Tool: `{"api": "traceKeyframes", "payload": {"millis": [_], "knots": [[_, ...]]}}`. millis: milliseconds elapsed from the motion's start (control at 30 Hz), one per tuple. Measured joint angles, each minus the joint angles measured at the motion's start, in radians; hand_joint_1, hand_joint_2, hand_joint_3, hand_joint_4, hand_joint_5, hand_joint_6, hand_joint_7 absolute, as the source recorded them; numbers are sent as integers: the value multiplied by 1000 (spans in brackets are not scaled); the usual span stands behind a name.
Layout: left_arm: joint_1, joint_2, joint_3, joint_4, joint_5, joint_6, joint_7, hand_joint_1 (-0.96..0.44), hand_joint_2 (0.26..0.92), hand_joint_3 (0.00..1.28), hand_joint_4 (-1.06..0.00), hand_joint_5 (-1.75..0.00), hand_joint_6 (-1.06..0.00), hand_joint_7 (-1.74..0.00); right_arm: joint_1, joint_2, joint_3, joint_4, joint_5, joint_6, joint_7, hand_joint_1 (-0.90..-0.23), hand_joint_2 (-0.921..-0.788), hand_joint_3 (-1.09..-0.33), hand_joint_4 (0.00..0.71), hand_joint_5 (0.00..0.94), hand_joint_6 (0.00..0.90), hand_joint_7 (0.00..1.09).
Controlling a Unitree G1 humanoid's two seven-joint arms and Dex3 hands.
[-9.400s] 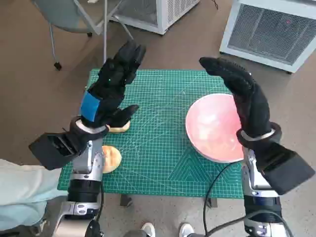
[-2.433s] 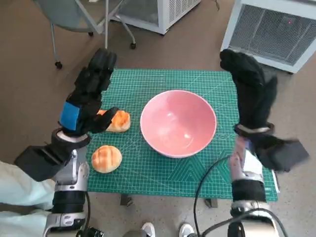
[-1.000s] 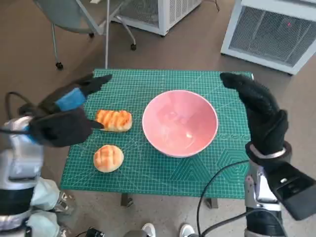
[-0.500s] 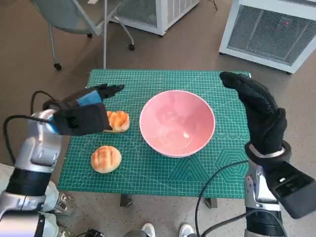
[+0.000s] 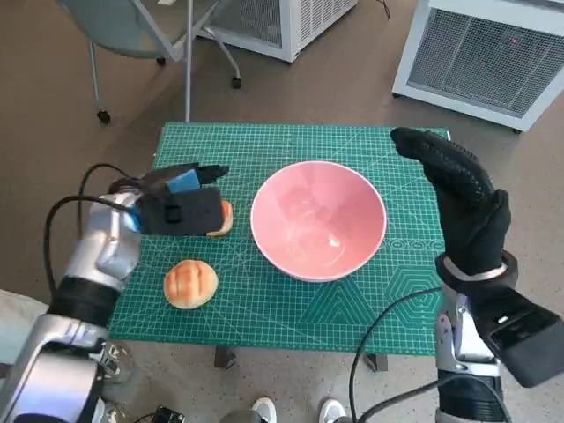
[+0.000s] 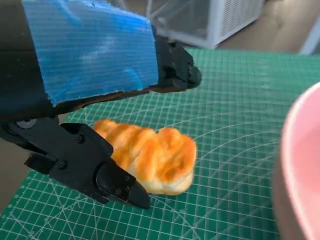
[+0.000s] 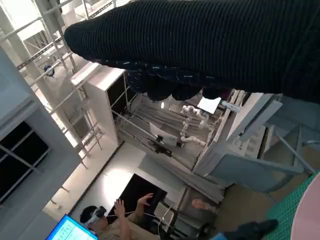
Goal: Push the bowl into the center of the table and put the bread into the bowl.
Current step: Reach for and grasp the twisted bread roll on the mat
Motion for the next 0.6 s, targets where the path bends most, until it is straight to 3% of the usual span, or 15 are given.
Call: {"api": "traceKeyframes", "payload": {"millis": [367, 600], "knots": [[-68, -57, -53, 179, 38, 35, 24, -83, 739, 14, -176, -11, -356, -23, 1, -1, 0, -1, 22, 3, 6, -697, -921, -701, 99, 5, -1, 498], [-91, -88, -74, 270, 46, 45, 83, 30, 780, 31, -303, -49, -467, -56, 4, -1, 1, -7, 32, 5, 13, -693, -921, -701, 99, 4, -1, 497]]}}
